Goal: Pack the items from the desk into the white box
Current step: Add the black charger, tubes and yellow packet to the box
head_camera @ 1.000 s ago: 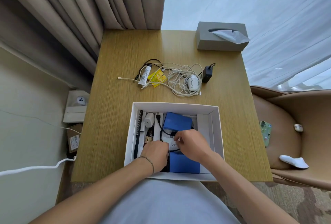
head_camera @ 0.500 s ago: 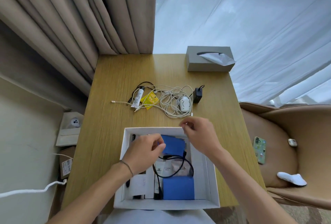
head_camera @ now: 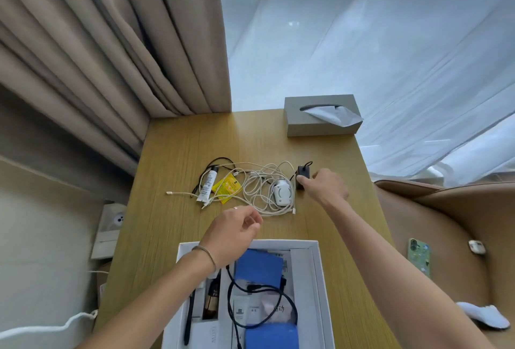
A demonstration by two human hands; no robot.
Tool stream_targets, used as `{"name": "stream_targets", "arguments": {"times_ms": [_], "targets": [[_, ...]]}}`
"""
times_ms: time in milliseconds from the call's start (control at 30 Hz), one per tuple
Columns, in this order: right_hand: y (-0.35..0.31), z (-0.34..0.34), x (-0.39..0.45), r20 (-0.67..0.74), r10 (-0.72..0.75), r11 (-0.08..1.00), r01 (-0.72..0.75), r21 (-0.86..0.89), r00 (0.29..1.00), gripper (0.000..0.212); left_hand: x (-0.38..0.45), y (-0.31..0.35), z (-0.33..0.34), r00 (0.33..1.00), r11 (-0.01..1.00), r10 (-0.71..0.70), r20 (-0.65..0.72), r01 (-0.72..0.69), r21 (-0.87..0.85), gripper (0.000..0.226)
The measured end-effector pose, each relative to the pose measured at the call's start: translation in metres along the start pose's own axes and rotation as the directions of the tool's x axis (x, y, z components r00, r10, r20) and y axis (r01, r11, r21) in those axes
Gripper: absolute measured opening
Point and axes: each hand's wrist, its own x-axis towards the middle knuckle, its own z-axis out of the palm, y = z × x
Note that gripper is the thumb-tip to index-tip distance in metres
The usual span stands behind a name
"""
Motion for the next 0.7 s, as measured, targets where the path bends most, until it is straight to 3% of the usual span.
{"name": "stream_targets", "arguments": {"times_ms": [367,533,700], "targets": [[0.009,0.018,0.021,0.012,-0.037,0.998,0.036,0.048,0.999,0.034,0.011,0.009,-0.004,0.999,0.999,-0.041,-0.032,0.04,-0.024,0.012],[0.021,-0.003,-0.002,0.071,-0.087,0.936,0.058,0.347,0.994,0.031,0.014,0.017,-0.002,0.997,0.994,-0.059,-0.05,0.054,-0.097,0.013],[0.027,-0.038,-0.051,0.166,-0.281,0.72,0.093,0.688,0.945,0.031,0.016,0.034,0.001,0.991,0.978,-0.041,-0.125,0.015,-0.207,0.012]]}}
